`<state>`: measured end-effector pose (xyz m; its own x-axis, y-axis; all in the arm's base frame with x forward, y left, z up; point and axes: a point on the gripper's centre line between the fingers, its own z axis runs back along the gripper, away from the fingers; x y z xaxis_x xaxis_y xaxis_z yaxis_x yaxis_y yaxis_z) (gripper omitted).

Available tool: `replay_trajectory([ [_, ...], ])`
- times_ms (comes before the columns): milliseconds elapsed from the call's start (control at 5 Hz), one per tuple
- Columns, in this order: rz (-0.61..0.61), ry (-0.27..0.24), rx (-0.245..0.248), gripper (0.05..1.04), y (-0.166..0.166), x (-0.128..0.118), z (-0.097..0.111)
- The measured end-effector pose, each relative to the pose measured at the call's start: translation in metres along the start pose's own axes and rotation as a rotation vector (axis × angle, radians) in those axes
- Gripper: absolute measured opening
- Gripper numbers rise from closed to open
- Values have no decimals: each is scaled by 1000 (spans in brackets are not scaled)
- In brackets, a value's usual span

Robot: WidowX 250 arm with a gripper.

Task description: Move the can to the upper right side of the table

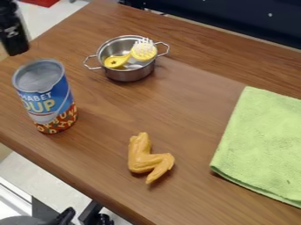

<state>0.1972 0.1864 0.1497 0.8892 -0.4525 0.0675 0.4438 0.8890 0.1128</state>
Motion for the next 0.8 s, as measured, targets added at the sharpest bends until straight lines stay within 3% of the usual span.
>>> replay_trajectory([
  [400, -107, 28, 47, 997, -14, -30, -20],
  [800, -178, 76, 55, 997, -31, -36, -44],
])
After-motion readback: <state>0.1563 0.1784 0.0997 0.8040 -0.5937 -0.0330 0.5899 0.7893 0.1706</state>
